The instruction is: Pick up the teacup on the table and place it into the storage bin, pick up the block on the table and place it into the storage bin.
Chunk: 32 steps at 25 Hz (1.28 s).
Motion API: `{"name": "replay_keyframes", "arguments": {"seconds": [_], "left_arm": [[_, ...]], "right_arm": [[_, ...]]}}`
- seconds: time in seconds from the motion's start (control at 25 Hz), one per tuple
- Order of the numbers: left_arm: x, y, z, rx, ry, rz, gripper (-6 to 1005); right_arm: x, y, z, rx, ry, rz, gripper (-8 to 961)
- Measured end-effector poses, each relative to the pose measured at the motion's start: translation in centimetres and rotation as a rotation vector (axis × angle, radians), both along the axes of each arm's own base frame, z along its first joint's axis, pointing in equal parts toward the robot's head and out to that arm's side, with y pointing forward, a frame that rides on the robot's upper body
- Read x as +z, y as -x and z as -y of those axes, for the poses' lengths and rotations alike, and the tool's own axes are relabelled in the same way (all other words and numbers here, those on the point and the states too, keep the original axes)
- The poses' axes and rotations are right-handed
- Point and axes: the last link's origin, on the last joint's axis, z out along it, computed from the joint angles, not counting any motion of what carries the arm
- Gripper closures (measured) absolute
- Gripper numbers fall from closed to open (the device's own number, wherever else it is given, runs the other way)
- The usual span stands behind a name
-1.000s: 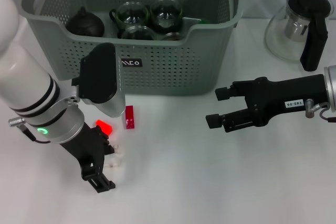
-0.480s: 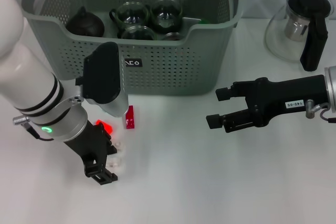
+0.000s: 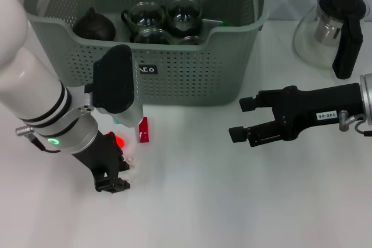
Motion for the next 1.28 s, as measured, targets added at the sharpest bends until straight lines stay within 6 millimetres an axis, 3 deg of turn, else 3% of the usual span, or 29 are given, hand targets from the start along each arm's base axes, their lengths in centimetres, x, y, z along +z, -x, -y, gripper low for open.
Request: {"name": "replay_keyframes", "arguments": {"seconds": [0.08,0.32,0.4,0.76,0.92,1.08,1.28], "left_arm": [[0.0,0.0,-0.1,0.0,-0.008,-0.001,465],[-0.3,0.3,-0.1,0.008,-0.003,-0.007,666],[-0.3,0.3,-0.1,0.01,-0.001,-0.006,802],[0.9,-0.8,0.0,0.019,0.006,0.027,834],[3.2,-2.4,0.2,0.07,-0.001,0.135,840],[7.8,-4.6,-0.4,0.139,-0.074,0.372,839],[11.6,-6.8,-2.3,0.134,-0.193,0.602,841]], "right_arm": [[0.0,0.0,0.0,0.0,0.0,0.0,6],[0.0,0.0,0.0,0.0,0.0,0.0,6],[0.0,0.0,0.0,0.0,0.001,0.0,6],[0.2,0.0,0.0,-0.003,-0.001,-0.007,6],[0.2,-0.2,0.1,-0.005,0.001,-0.007,7],[0.3,-0.2,0.4,0.0,0.018,-0.012,7],[0.8,-0.5,0.7,0.002,0.032,-0.013,7]]}}
